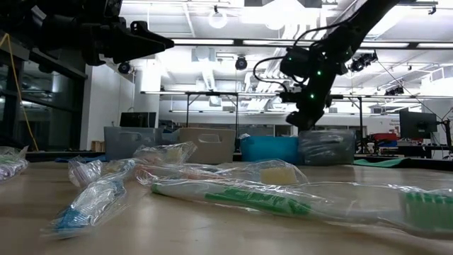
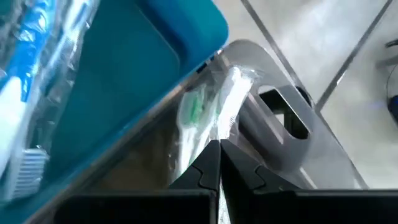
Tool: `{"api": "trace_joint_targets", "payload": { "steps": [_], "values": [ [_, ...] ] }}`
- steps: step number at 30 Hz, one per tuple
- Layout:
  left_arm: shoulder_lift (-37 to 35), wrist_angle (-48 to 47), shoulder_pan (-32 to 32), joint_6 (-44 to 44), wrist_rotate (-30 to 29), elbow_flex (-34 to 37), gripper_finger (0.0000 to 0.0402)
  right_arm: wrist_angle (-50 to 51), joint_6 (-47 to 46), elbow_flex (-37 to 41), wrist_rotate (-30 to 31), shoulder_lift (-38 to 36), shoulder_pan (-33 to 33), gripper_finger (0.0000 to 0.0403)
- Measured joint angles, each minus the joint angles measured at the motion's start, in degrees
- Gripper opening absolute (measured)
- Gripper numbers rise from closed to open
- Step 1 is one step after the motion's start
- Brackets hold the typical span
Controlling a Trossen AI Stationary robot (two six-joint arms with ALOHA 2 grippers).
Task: Pick & Place Toothbrushes
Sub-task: Put the green toothbrush into the right black bin, then put the orange toothbrush into the left black bin
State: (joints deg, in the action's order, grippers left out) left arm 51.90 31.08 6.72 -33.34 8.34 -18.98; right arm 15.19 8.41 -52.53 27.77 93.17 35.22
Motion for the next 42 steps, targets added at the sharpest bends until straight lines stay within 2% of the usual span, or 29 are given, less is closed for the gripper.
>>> {"api": "trace_joint_targets", "payload": {
  "steps": [7, 20, 24, 34, 38, 42],
  "values": [
    [0.0, -0.6, 0.0, 0.1, 0.0, 0.0, 0.0212, -0.3, 0.6, 1.4, -3.5, 0.3, 2.3, 0.0002],
    [0.0, -1.1, 0.0, 0.2, 0.0, 0.0, 0.0212, -0.6, -3.5, 1.2, -4.3, 0.2, 2.9, 0.0005],
    [0.0, -1.3, 0.0, 0.3, 0.0, 0.0, 0.0212, -0.3, -5.4, 1.2, -5.5, 0.0, 3.1, 0.0037],
    [0.0, -1.3, 0.0, 0.5, 0.0, 0.0, 0.0212, 0.3, -6.6, 1.2, -5.4, -5.9, 2.4, 0.0167],
    [0.0, -1.3, 0.0, 0.5, 0.0, 0.0, 0.0212, 2.2, -9.2, 1.2, -6.6, -9.5, 1.6, 0.0190],
    [0.0, -1.3, 0.0, 0.5, 0.0, 0.0, 0.0212, 4.3, -12.7, 1.2, -10.5, -12.4, 0.1, 0.0195]
  ]
}}
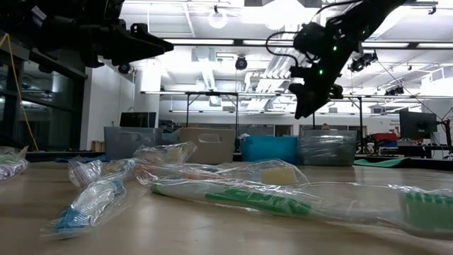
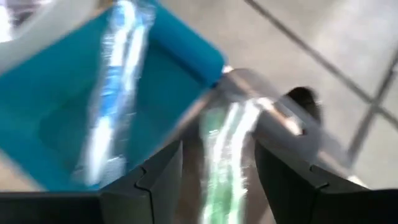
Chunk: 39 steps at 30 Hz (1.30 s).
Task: Pick & Place Toothbrushes
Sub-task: Put the orange toothbrush into the left black bin
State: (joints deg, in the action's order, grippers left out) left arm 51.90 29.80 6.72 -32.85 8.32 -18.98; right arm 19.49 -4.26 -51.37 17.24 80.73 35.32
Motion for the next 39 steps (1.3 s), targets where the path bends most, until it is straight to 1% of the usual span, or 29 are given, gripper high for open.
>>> {"api": "trace_joint_targets", "payload": {
  "steps": [5, 9, 12, 26, 34, 39],
  "values": [
    [0.0, -0.4, 0.0, 0.0, 0.0, 0.0, 0.0212, 2.3, -4.5, 0.0, -5.0, -1.6, -4.2, 0.0195],
    [0.0, -0.5, 0.0, -0.1, -0.3, 0.0, 0.0212, 2.8, -7.5, 0.0, -5.9, -1.7, -9.7, 0.0191],
    [0.0, -0.5, 0.0, -0.1, -0.6, 0.0, 0.0212, 2.5, -8.3, 0.0, -5.0, -1.7, -14.6, 0.0187],
    [0.0, -0.9, 0.0, -0.1, -1.4, 0.0, 0.0212, -5.0, -17.2, 0.0, 4.8, -1.0, -35.8, 0.0175],
    [0.0, -1.4, 0.0, -0.1, -1.5, 0.0, 0.0212, -12.7, -20.5, 0.0, 5.4, 3.0, -44.7, 0.0175],
    [0.0, -1.6, 0.0, -0.3, -1.7, 0.0, 0.0212, -14.9, -21.6, 0.0, 5.3, 4.4, -49.4, 0.0175]
  ]
}}
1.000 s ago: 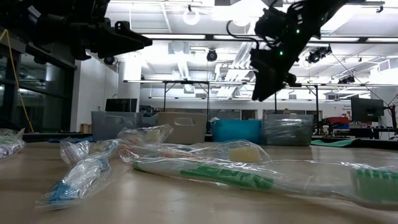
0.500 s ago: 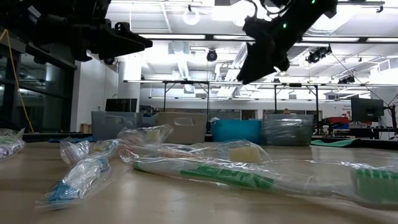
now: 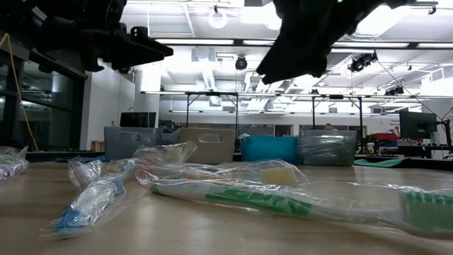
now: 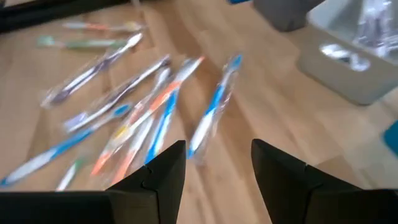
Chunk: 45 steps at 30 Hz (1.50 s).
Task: Pick & Place Toothbrushes
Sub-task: Put the orange toothbrush into the left black bin
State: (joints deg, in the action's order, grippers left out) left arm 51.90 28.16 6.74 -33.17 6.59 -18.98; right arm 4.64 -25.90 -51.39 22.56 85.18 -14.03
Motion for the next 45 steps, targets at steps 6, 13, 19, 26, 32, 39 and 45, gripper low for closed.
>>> {"api": "trace_joint_targets", "payload": {
  "steps": [6, 13, 19, 26, 32, 39, 45],
  "values": [
    [0.0, -0.1, 0.0, 0.0, -0.3, 0.0, 0.0212, -0.6, -3.1, 0.0, -0.1, 1.5, -3.8, 0.0175],
    [0.0, -0.1, 0.0, 0.0, -0.7, 0.0, 0.0212, -2.8, -4.6, 0.0, 0.0, 5.2, -7.6, 0.0175],
    [0.0, -0.3, 0.0, 0.0, -1.2, 0.0, 0.0212, -8.2, -4.4, 0.0, 2.1, 11.6, -10.4, 0.0175],
    [0.0, -0.7, 0.0, 0.0, -1.2, 0.0, 0.0212, -16.6, -4.2, 0.0, 8.8, 17.1, -14.2, 0.0175],
    [0.0, -0.9, 0.0, 0.0, -1.8, 0.0, 0.0212, -23.8, -3.4, 0.0, 15.1, 20.3, -17.5, 0.0175],
    [0.0, -1.2, 0.0, 0.0, -1.9, 0.0, 0.0212, -26.5, -5.9, -0.3, 16.5, 23.4, -20.0, 0.0175],
    [0.0, -1.4, 0.0, 0.0, -1.9, 0.0, 0.0212, -25.1, -5.8, -3.0, 16.5, 26.0, -20.9, 0.0175]
  ]
}}
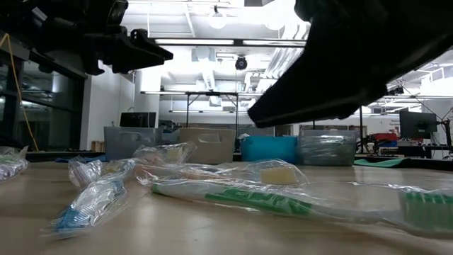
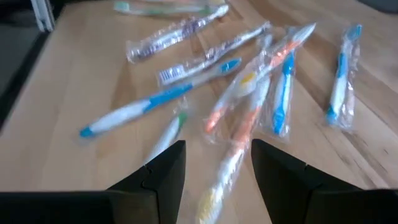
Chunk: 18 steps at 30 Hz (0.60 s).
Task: Pick & Place Toothbrushes
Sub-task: Put the orange toothbrush into the left black bin
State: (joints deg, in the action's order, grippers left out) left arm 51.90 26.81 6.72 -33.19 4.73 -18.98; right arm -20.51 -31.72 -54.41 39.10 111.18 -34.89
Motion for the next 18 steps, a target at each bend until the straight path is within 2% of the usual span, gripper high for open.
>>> {"api": "trace_joint_targets", "payload": {
  "steps": [18],
  "values": [
    [0.0, -0.4, 0.0, 0.0, -0.8, 0.0, 0.0212, 0.6, -1.7, -0.9, -0.5, 1.0, -1.6, 0.0175]
  ]
}}
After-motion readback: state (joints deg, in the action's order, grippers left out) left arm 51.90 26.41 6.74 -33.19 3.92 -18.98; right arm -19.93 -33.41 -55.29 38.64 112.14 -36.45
